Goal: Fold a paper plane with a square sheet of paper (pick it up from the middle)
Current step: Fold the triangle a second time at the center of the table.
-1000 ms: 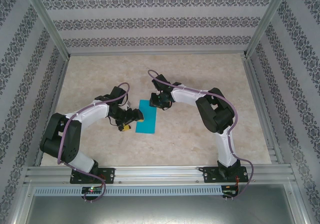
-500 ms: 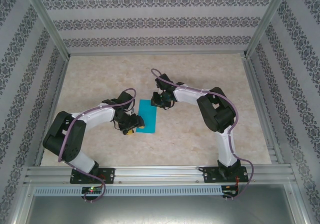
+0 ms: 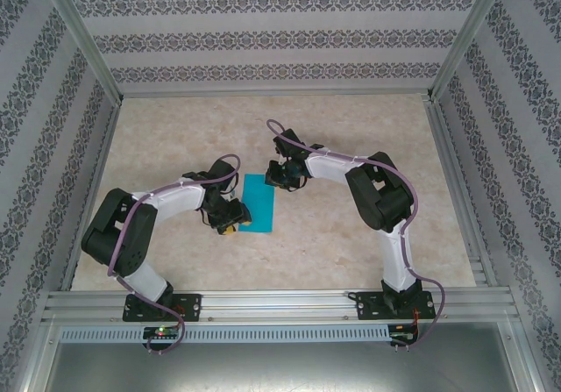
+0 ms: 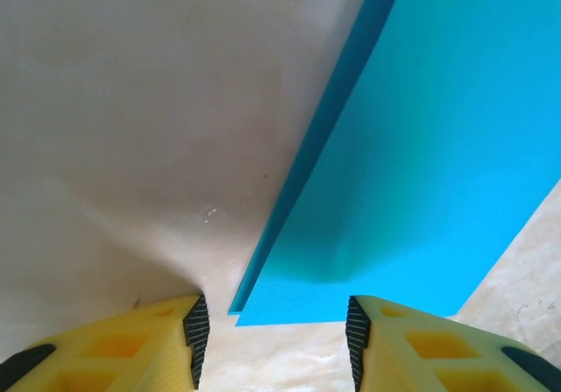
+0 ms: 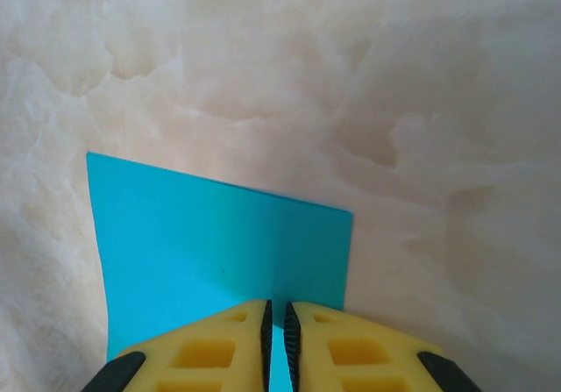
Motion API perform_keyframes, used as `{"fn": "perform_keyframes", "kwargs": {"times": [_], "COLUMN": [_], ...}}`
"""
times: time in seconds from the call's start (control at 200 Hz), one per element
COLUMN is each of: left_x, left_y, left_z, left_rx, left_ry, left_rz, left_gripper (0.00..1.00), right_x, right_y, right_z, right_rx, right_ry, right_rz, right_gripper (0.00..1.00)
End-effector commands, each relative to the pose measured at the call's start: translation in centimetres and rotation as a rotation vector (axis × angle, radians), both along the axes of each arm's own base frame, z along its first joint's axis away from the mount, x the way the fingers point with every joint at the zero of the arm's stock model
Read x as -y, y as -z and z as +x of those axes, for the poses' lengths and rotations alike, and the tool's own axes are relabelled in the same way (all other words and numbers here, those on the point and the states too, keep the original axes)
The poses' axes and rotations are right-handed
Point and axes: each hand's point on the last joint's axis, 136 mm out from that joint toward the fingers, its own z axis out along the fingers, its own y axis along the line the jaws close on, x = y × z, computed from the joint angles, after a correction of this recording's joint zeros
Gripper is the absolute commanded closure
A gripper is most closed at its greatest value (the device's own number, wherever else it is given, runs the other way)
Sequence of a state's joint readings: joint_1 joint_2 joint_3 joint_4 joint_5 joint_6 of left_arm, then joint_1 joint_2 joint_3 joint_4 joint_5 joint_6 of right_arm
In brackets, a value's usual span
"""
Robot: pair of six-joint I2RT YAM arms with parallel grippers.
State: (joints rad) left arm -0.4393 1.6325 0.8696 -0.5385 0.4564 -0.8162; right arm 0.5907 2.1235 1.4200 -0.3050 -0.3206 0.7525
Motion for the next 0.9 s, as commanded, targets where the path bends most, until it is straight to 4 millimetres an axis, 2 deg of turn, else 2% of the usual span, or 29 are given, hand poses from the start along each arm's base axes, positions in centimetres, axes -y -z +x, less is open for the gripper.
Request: {"fn": "perform_keyframes", "kwargs": {"times": [0.0,0.245,0.43,0.704,0.894], "left_x": [1.4,1.5,2.0,2.1,2.0], "left_y": [0.2,-0.2,-0.8,-1.6,-2.1], "left_z": [1.6,1.7,2.0,2.4,3.4], "left_rx": [0.059,0.062,0.076,0.11,0.175], "left_ry": [0.032,0.037,0.043,0.049,0.088], "left_rz": [-0.025,-0.033,-0.06,-0.071,-0.077], "left_gripper": [0.57,0.67,0.7,0.71,0.66], "right_x": [2.4,2.1,2.2,2.1,2.1], "right_y": [4.2,4.3,4.3,4.4,4.4], "right_z": [-2.1,-2.1,-2.1,-2.2,-2.2], "right_rx": [-0.105,-0.11,-0.111,-0.113,-0.112], "right_ry": [0.016,0.012,0.009,0.004,0.002], "right_rz": [-0.108,-0.104,-0.105,-0.106,-0.103], "right_gripper": [0.83,0.83,0.83,0.83,0.83]}}
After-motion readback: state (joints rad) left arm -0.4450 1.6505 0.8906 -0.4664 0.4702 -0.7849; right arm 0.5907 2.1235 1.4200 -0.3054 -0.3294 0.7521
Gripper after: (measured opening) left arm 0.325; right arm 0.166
